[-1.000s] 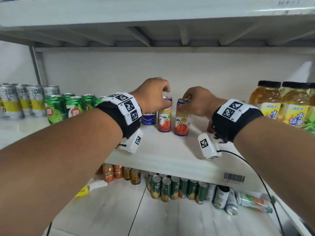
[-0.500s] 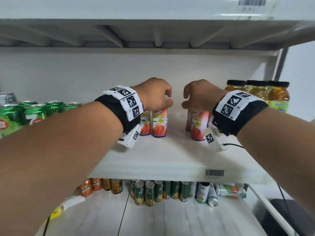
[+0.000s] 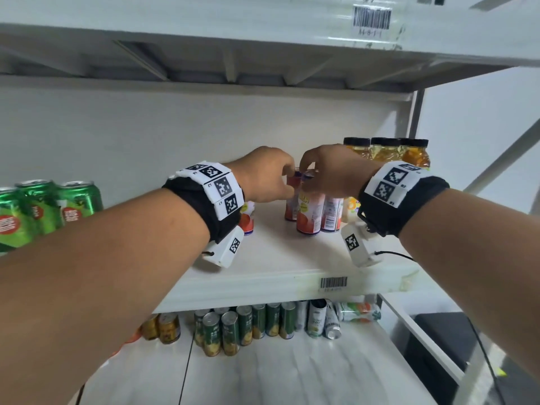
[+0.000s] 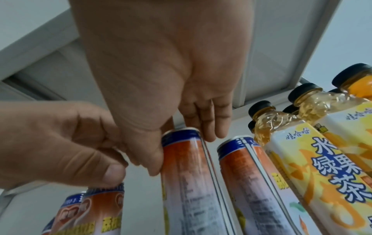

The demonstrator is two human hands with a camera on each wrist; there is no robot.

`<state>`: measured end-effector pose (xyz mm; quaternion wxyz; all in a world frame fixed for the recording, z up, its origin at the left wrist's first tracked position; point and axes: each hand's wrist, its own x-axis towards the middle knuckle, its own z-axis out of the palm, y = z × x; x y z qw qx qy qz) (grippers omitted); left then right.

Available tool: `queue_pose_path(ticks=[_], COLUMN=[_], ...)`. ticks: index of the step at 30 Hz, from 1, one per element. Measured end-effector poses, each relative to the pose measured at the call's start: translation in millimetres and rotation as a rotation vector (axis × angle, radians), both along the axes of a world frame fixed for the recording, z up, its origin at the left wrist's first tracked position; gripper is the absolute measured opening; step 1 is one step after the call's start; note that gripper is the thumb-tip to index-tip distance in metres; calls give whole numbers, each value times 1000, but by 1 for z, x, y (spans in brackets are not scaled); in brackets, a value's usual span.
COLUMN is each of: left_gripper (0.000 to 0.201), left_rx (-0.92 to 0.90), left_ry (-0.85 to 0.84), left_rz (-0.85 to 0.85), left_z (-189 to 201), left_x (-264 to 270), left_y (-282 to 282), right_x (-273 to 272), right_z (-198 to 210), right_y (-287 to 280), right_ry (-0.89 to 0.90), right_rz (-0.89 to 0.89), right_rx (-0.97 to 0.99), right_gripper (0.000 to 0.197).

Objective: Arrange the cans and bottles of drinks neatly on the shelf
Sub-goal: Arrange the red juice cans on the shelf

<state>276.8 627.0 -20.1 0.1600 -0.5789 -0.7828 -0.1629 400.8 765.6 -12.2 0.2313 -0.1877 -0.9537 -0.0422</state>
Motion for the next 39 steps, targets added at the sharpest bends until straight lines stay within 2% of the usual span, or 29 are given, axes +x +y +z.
queue_pose_path(ticks=[5,9,12,15,18,22,26,29,31,34,39], left_gripper=[39,24,22,21,25,34,67,55,42,33,48], left_rx=[10,97,182,230,255,225,194,220,241,267,292], left_ry=[-236,-531,-608,-669,-680,-798,-892,-933,-889,-780,-707], left_rz=[-90,-253,-286,-314,-302,-333,-347,-348,-335,-275,-189], left_z=[-8,-8,-8,-11,-16,-25,-26,-23,-21,-19,-19], left_x=[2,11,12,12,12,12,13,11,9,7,11], left_y=[-2,-1,-1,0,3,5,0,-6,-10,-16,-27], right_x=[14,19,21,25,28,30,34,35,33,29,20], right_z=[8,13,8,0,-8,-8,-8,-8,-8,-7,-2], right_y=[-10,-22,-28,-29,-29,-26,-26,-29,-31,-37,-50], right_ry=[250,419,526,524,440,474,520,513,502,471,417], right_rz=[63,130,153,101,82,117,229,295,292,235,200], right_rx=[-193,-364,-477,-699,-794,-784,-889,-977,-965,-794,-568], right_gripper=[31,32,45,61,54,36,27,29,29,32,39])
